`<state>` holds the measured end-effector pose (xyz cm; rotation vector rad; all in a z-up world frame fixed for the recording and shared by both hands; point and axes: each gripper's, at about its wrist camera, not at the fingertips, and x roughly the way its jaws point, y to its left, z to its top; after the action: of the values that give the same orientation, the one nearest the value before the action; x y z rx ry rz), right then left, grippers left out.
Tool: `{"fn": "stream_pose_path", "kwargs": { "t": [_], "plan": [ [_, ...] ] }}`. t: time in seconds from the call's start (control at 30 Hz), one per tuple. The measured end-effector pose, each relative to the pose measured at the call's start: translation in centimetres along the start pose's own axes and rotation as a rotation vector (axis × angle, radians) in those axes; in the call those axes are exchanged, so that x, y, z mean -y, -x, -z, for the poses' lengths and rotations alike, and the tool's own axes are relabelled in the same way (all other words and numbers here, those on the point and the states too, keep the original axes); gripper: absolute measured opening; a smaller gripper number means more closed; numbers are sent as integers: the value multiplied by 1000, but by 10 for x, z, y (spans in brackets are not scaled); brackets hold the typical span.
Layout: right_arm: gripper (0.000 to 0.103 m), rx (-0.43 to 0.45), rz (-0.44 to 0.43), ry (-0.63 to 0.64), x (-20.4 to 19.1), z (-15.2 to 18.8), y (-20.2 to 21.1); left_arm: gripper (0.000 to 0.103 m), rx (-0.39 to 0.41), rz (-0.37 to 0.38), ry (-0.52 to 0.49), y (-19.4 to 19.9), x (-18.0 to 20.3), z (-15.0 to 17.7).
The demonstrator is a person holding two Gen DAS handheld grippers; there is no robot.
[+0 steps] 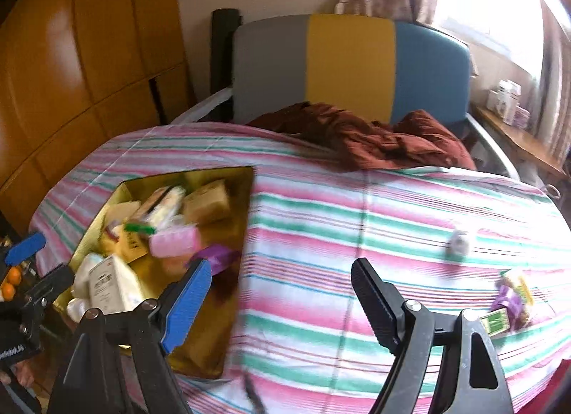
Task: Organize objects
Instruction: 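Move both grippers back toward the green box and purple packet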
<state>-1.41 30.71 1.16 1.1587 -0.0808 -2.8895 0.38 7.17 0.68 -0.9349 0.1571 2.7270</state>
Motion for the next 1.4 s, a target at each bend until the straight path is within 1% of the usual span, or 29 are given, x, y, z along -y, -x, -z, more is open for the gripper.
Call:
{"fn": "stream_pose_path", "kwargs": {
  "t": [0.3, 0.57, 0.7, 0.77, 0.87, 0.97, 1.03, 1.17, 1.4],
  "plan": [
    [82, 18, 117, -112, 79, -14, 12, 85, -19, 50, -66, -9, 31, -5],
    [82, 21, 262, -279, 178, -13, 17, 85, -31, 91, -117, -19, 55, -12],
    [82, 24, 312, -395, 227, -4, 16, 85, -39, 109, -151, -25, 71, -14],
    [82, 33, 311, -476, 248, 7, 17, 85, -46, 118, -165, -29, 79, -16],
    [82, 30, 282, -616, 271, 23, 16, 85, -58, 132, -192, -35, 93, -18],
    [82, 58, 262, -713, 286, 33, 23, 85, -67, 149, -225, -42, 109, -19],
    [82, 60, 253, -758, 293, 38, 24, 85, -74, 164, -242, -47, 120, -20],
    [82, 67, 234, -810, 301, 43, 24, 85, -86, 188, -271, -55, 140, -21],
    [82, 89, 208, -856, 309, 47, 27, 85, -105, 236, -332, -71, 178, -25]
  ]
}}
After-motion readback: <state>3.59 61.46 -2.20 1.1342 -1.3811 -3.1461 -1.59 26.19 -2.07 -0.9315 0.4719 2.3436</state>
